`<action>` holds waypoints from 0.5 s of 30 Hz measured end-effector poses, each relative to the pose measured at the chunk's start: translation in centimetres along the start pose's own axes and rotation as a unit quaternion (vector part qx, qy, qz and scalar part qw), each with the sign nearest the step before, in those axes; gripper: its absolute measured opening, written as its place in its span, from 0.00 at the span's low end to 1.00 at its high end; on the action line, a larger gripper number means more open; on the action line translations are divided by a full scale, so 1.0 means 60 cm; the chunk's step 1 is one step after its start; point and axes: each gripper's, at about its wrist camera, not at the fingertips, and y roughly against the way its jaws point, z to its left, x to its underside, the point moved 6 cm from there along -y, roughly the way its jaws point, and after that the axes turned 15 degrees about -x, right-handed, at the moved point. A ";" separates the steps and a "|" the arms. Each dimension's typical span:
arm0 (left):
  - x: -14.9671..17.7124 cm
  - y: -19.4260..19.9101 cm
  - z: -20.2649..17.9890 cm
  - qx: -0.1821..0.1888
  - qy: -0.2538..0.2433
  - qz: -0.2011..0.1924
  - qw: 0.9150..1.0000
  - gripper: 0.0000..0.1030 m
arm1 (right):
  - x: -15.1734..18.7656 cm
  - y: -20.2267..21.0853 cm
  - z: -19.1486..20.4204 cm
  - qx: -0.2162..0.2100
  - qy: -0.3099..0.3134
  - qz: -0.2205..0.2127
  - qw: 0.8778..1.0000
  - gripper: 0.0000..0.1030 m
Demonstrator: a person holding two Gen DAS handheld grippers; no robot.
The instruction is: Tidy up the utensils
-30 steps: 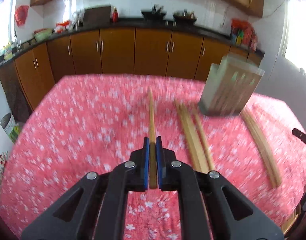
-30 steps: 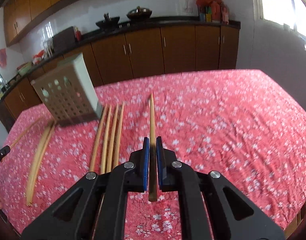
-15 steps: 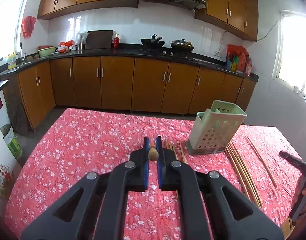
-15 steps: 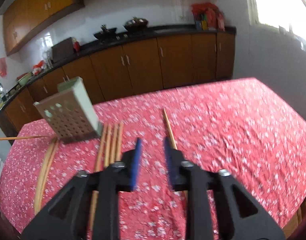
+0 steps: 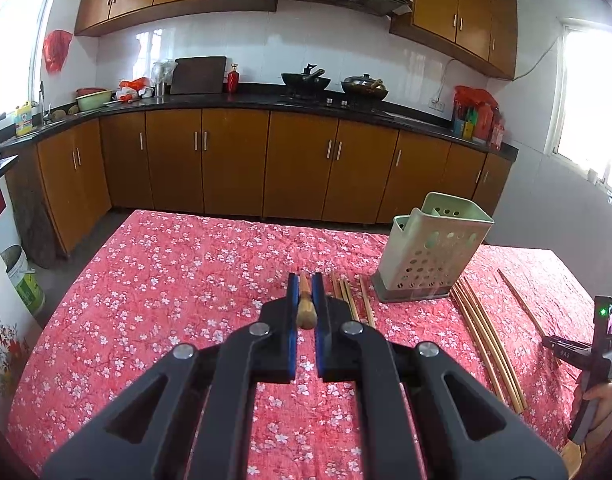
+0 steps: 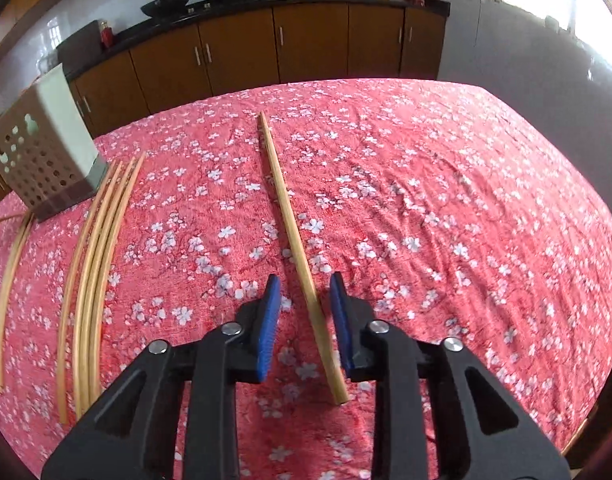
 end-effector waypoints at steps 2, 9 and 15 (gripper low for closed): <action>0.001 -0.002 -0.001 0.000 0.001 0.001 1.000 0.08 | 0.002 0.001 0.005 -0.006 0.001 0.003 1.000 0.08; 0.007 -0.005 0.000 0.000 0.002 0.007 1.000 0.08 | 0.026 -0.002 0.076 -0.055 0.037 0.004 0.998 0.08; 0.009 -0.005 0.000 0.000 0.001 0.009 1.000 0.08 | 0.039 0.002 0.092 -0.060 0.046 0.007 0.997 0.09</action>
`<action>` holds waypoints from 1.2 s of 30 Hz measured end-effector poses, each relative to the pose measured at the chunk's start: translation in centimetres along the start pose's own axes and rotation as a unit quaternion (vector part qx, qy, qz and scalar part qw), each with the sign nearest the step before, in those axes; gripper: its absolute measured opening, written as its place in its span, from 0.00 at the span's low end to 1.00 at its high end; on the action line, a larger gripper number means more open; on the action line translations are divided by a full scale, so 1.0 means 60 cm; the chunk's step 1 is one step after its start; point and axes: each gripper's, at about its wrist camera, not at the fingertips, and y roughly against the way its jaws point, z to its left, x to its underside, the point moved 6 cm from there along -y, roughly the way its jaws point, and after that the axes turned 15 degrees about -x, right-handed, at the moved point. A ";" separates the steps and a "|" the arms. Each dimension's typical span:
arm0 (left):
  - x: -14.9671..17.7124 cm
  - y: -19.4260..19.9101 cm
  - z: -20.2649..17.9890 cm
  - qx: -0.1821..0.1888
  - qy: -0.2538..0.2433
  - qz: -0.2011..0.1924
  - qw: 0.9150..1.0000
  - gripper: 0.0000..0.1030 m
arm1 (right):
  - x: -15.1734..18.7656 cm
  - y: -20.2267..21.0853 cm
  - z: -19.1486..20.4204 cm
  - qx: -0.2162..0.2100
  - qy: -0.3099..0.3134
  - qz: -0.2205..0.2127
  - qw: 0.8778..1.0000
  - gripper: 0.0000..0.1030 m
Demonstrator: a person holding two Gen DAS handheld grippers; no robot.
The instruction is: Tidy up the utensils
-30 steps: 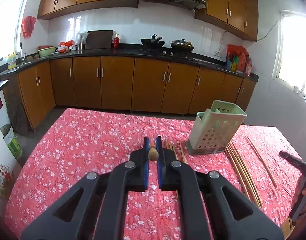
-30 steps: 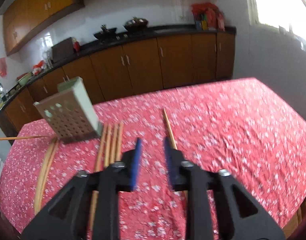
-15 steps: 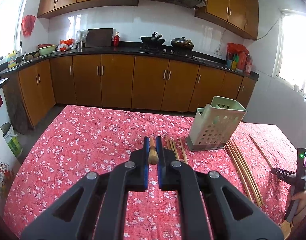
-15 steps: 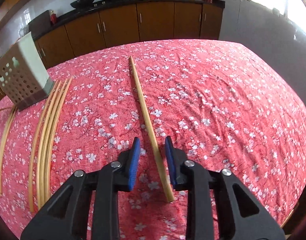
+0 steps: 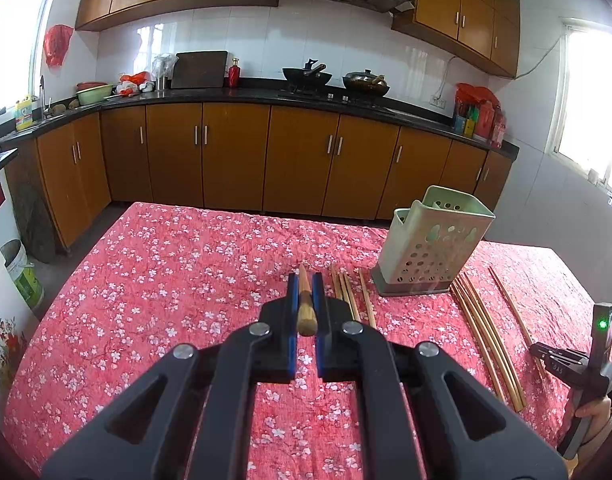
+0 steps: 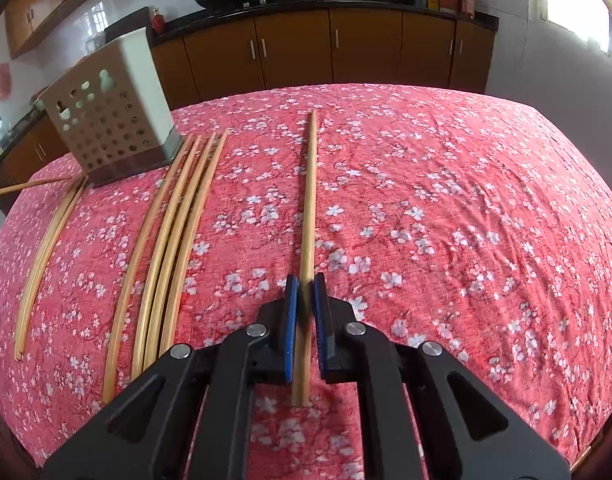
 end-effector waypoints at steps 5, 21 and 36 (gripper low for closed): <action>-0.006 0.006 -0.001 0.000 0.000 -0.007 1.000 0.08 | -0.012 0.020 0.005 0.000 0.005 -0.008 1.000 0.08; -0.094 0.050 0.002 0.002 0.007 -0.065 0.998 0.07 | -0.169 0.183 0.069 -0.026 0.030 -0.188 0.981 0.08; -0.291 0.135 -0.060 0.041 0.048 -0.167 0.984 0.07 | -0.350 0.304 0.187 -0.109 0.060 -0.333 0.935 0.08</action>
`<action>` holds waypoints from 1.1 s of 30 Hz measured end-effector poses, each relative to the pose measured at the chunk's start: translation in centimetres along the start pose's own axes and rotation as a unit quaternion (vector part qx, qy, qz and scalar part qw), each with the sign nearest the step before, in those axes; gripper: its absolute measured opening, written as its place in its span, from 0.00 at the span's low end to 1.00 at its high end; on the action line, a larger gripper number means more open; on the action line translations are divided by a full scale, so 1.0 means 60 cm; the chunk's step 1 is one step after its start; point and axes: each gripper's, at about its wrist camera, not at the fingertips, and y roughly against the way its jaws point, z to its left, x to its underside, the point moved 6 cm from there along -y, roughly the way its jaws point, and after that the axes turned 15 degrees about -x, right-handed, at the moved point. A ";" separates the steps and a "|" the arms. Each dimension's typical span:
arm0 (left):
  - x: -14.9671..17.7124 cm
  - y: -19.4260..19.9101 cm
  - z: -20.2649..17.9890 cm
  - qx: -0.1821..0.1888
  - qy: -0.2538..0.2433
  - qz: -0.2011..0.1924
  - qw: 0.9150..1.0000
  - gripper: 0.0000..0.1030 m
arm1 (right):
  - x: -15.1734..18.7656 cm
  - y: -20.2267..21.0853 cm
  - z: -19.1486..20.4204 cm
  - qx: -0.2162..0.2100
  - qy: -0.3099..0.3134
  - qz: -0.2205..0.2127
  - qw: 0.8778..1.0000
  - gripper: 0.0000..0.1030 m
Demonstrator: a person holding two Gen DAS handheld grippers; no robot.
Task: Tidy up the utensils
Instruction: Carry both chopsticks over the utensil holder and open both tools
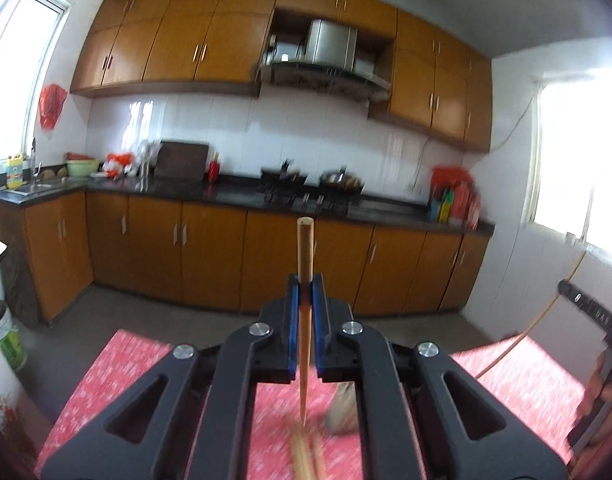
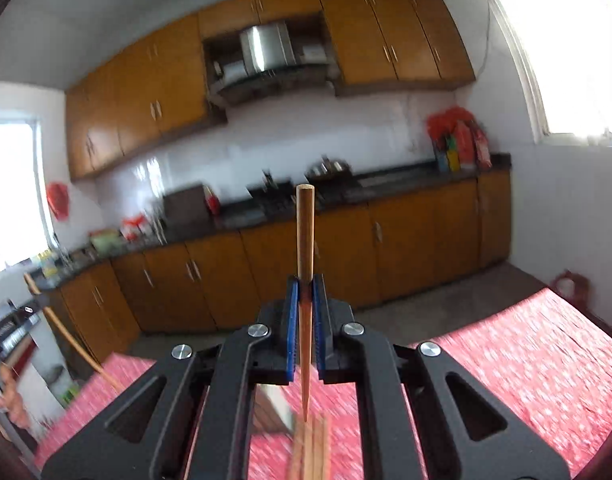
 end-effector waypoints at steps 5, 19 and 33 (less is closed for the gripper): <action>-0.050 -0.001 -0.059 0.026 0.029 -0.039 0.998 0.07 | -0.004 -0.051 0.031 -0.023 0.007 -0.019 1.000 0.08; 0.105 -0.139 -0.148 0.040 -0.002 0.065 0.997 0.11 | 0.108 -0.134 0.008 -0.024 -0.013 0.077 0.997 0.13; 0.122 -0.034 -0.022 0.006 0.033 0.044 0.998 0.41 | 0.135 -0.006 -0.034 0.035 -0.044 0.079 0.995 0.43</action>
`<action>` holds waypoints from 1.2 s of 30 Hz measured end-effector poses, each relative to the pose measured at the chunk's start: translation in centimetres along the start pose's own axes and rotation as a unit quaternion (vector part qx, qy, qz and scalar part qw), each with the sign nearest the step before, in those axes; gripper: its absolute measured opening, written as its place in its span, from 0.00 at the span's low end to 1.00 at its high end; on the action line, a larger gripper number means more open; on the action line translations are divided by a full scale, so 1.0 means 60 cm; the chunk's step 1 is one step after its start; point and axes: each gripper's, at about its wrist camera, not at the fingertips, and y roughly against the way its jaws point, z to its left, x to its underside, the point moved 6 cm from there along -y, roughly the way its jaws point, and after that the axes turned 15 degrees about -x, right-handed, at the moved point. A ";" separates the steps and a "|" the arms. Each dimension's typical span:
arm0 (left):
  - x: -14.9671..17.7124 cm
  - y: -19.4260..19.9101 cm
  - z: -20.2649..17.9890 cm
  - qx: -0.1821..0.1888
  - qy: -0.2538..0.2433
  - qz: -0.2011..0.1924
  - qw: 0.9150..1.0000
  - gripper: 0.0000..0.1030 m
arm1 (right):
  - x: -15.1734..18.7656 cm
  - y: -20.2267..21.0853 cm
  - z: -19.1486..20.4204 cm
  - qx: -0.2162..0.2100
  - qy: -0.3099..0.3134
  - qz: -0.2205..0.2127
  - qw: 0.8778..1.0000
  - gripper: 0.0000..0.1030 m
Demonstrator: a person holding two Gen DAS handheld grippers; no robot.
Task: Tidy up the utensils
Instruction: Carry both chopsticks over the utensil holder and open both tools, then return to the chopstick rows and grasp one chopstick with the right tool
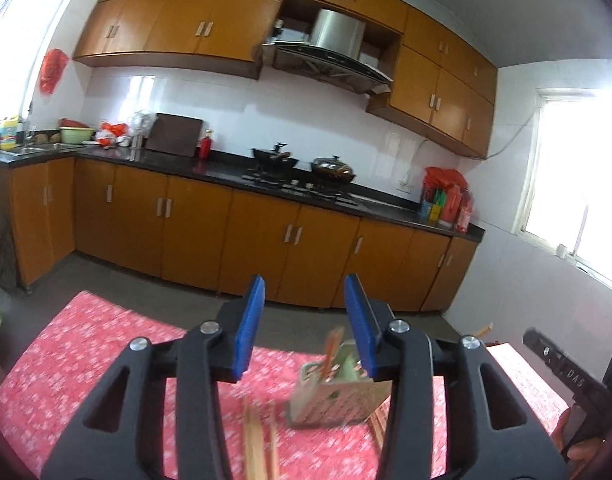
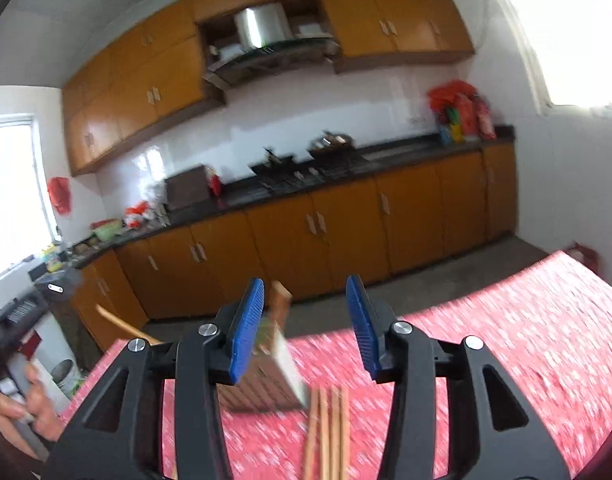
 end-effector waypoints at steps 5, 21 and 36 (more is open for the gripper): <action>0.101 0.000 0.064 -0.053 -0.031 0.063 0.996 0.42 | 0.160 -0.043 -0.063 0.027 -0.040 0.154 0.987 0.25; 0.334 -0.031 0.103 -0.018 -0.058 0.243 0.968 0.31 | 0.340 -0.086 -0.057 0.017 -0.028 0.282 0.959 0.13; 0.396 -0.051 0.066 -0.011 -0.122 0.289 0.950 0.13 | 0.325 -0.079 -0.101 0.079 -0.025 0.263 0.961 0.08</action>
